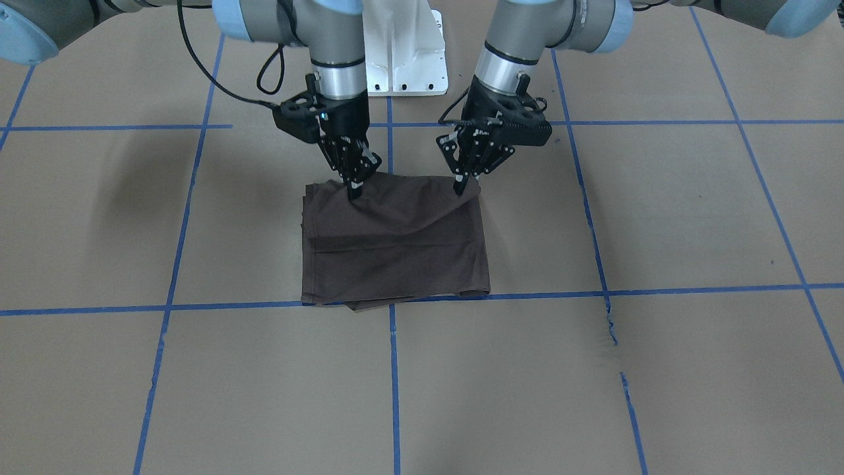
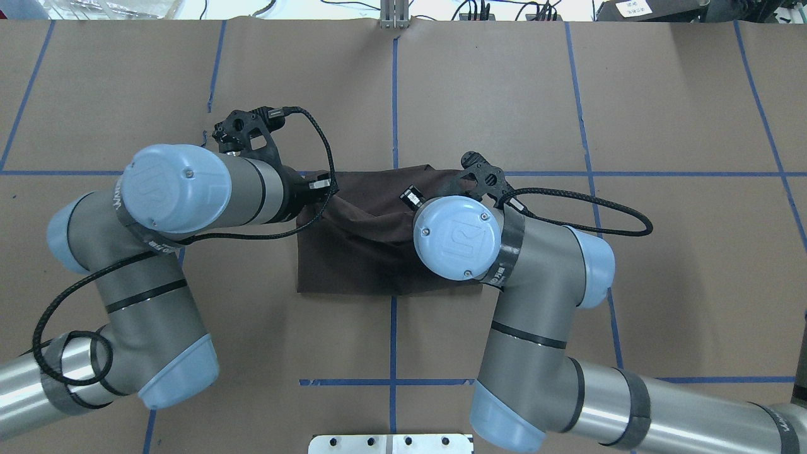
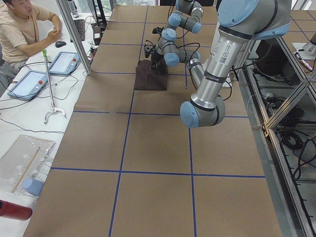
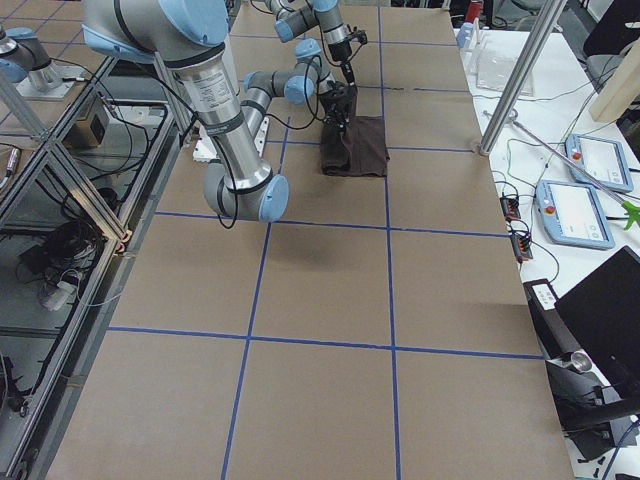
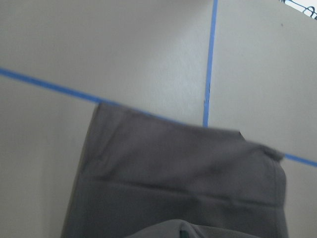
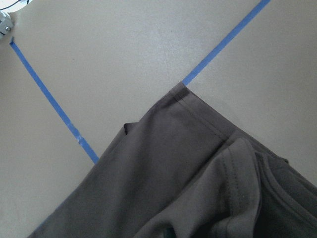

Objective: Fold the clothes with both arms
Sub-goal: 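Lift the near edge with both grippers and fold it away from the robot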

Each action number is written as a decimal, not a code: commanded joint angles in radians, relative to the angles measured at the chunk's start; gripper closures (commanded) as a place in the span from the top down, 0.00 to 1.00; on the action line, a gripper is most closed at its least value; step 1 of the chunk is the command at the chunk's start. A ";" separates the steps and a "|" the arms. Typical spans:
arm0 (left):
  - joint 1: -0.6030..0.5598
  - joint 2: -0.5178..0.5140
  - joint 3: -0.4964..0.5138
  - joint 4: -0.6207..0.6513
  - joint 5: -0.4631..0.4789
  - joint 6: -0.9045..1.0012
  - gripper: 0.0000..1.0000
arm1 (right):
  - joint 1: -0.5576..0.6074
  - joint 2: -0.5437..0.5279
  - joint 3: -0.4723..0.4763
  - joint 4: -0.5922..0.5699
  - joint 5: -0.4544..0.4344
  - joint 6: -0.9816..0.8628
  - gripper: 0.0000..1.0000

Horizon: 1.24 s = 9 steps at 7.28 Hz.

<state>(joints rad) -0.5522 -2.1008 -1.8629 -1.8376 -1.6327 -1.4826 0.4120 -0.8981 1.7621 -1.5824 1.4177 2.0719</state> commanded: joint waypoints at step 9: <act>-0.082 -0.036 0.273 -0.201 -0.056 0.258 1.00 | 0.048 0.076 -0.214 0.116 0.019 -0.249 1.00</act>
<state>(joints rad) -0.5990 -2.1453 -1.5505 -2.0446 -1.6454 -1.3097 0.4507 -0.8384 1.5468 -1.4652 1.4260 1.8834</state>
